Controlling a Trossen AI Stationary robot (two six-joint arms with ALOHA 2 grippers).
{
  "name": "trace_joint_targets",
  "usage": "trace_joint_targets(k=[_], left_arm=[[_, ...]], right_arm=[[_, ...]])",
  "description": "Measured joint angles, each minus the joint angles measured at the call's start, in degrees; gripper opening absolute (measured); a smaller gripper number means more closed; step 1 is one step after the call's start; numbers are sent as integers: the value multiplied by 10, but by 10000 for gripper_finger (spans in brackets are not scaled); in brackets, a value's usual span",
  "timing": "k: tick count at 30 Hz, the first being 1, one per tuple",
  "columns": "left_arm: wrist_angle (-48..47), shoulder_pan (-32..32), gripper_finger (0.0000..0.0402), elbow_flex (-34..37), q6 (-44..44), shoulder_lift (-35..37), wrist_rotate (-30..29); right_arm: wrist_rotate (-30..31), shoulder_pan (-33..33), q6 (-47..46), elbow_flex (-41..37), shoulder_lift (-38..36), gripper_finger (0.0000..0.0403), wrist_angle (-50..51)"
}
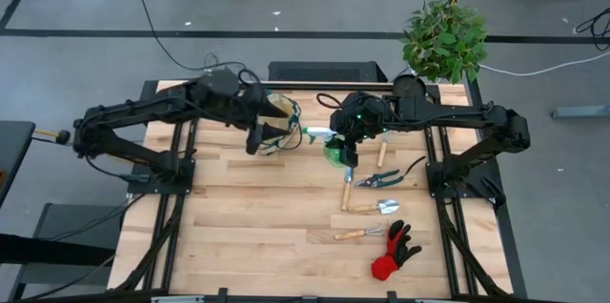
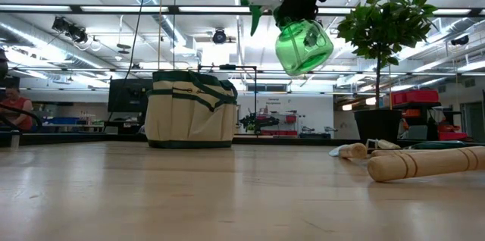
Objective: Pick & Place Garden tools in Gardening bag
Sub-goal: Put the green spray bottle into the gardening bag
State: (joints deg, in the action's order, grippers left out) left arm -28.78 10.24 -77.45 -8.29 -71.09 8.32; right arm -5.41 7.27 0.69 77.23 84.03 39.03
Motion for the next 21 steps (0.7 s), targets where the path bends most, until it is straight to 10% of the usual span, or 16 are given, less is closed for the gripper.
trace_joint_targets(k=[21], left_arm=[[-82, 15, 257, -119, 45, -90, 10]], right_arm=[[4, 0, -3, 0, 0, 143, 8]])
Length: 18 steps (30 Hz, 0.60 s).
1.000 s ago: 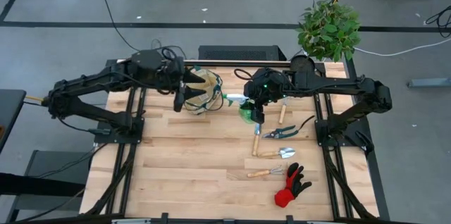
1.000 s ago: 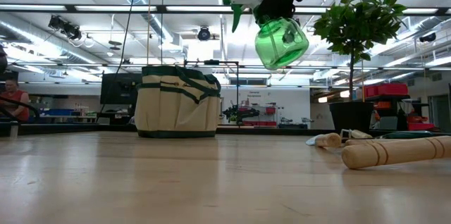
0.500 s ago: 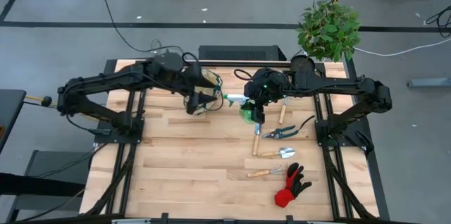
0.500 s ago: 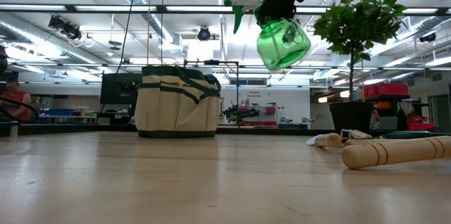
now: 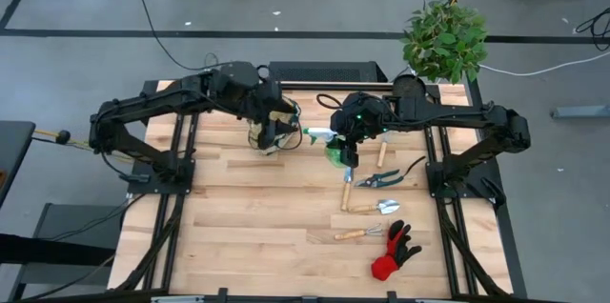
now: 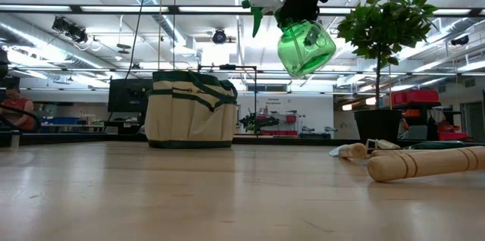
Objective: Pick & Place Garden tools in Gardening bag
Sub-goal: Put the green spray bottle into the gardening bag
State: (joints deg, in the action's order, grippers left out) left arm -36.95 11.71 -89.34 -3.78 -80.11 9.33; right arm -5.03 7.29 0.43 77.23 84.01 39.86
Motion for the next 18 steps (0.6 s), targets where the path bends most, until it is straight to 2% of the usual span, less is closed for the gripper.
trace_joint_targets(k=[18], left_arm=[[20, 9, 257, -5, 27, -74, 40]], right_arm=[[1, 0, 0, 0, 0, 143, 0]])
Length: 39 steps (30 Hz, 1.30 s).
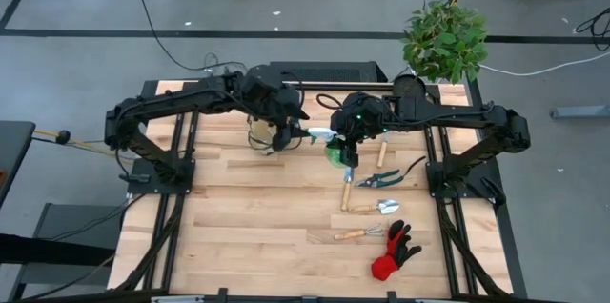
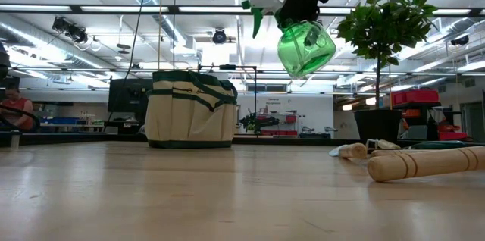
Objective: Pick & Place Garden tools in Gardening bag
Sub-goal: Put the green spray bottle into the gardening bag
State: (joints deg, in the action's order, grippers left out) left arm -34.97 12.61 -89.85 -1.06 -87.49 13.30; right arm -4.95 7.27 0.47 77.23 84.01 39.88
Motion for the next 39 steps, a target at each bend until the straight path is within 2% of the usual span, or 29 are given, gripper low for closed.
trace_joint_targets(k=[23, 39], left_arm=[[39, 0, 256, 0, 4, -58, 20], [35, -2, 224, 0, 3, -79, 16]], right_arm=[[0, 0, 4, 0, 0, 143, 0], [0, 0, 2, 0, 0, 143, 0]])
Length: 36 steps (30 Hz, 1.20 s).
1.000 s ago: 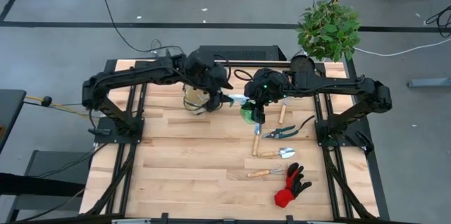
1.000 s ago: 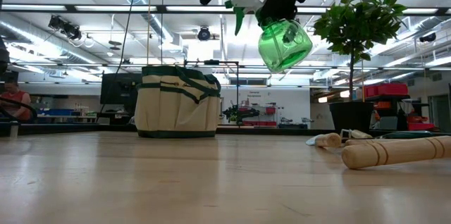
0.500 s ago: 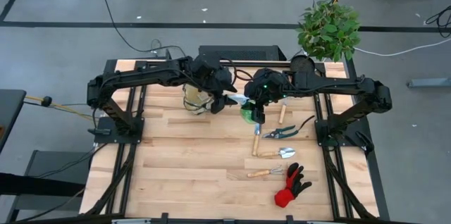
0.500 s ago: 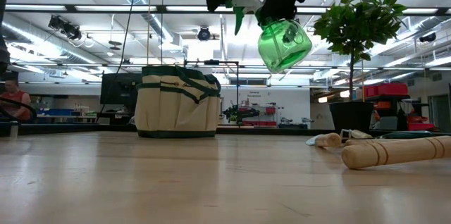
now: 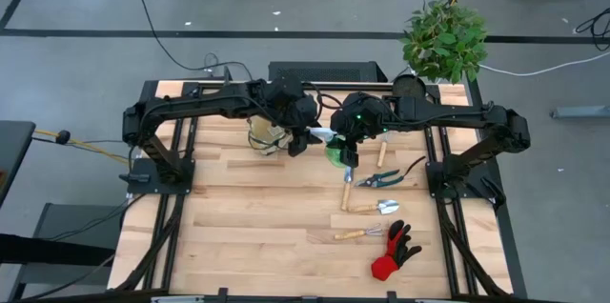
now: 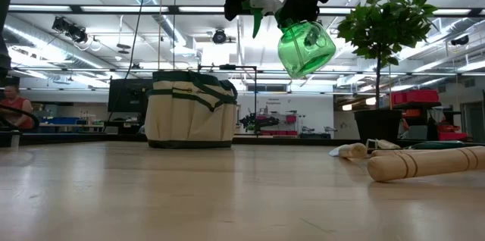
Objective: Pick & Place Garden tools in Gardening bag
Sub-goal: Put the green spray bottle into the gardening bag
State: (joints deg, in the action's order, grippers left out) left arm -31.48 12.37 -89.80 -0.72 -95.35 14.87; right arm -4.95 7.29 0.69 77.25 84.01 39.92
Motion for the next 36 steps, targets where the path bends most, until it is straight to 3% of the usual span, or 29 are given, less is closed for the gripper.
trace_joint_targets(k=[21, 36], left_arm=[[4, 0, 106, 0, 5, 0, -17], [4, 0, 82, 0, 8, 1, -10]], right_arm=[[0, 0, 1, 0, 0, 143, 0], [-1, 0, 2, 0, 0, 143, 0]])
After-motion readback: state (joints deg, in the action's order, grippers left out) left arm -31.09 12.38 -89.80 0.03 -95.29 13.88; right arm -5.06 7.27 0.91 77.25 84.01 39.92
